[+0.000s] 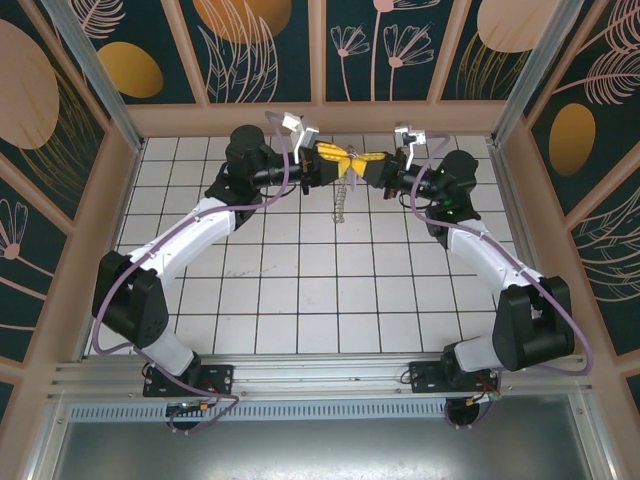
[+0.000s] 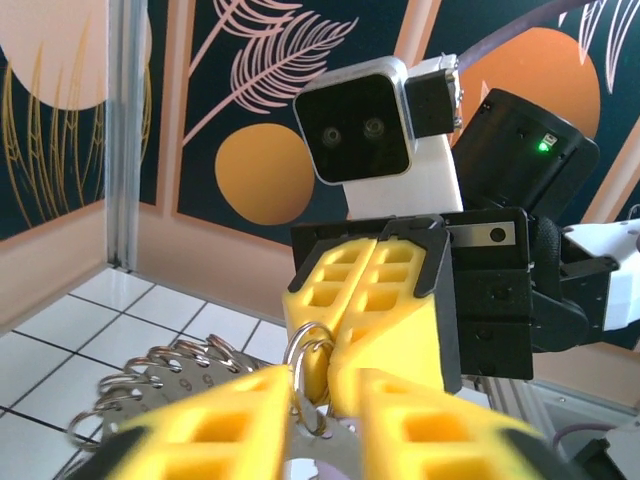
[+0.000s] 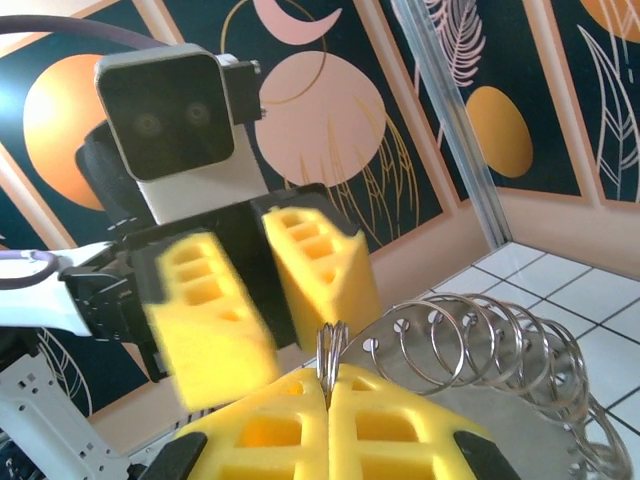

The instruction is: Put the keys on the keyring

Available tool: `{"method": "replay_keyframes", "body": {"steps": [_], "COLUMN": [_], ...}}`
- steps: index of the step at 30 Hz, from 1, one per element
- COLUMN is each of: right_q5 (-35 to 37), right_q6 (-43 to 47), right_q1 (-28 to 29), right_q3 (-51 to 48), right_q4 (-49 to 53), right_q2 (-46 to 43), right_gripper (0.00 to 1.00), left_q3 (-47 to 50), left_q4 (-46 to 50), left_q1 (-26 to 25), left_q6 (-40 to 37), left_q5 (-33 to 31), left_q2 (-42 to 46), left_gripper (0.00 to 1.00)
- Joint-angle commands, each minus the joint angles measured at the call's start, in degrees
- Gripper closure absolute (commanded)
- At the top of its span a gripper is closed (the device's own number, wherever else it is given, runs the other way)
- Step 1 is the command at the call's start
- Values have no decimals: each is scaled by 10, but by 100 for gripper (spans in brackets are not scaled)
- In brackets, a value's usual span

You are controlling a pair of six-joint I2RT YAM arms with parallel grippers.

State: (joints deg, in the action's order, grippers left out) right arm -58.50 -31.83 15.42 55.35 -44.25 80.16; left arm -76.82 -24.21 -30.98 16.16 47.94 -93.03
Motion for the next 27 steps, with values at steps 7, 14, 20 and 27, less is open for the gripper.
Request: {"method": "replay_keyframes", "body": {"steps": [7,14,20,27], "right_q5": [43,69,78,93], "right_q6": [97,114,103,84], "right_q1": [-11,-11,-9,-8], "right_q3": [38,39,26,11], "right_q4": [153,214,221,219], "right_q2": [-22,-37,-67,-97], "right_gripper": [100,100,100,100], "left_q3": [-3,-49,-49,-23], "left_q4": [71,178,155,-2], "left_q1": [0,0,0,1], "left_q6": [-88,-150,-95,81], "left_q5": [-76,-52,-11,24], "left_q2": [63,39,13,-16], "left_gripper": [47,45,49,49]}}
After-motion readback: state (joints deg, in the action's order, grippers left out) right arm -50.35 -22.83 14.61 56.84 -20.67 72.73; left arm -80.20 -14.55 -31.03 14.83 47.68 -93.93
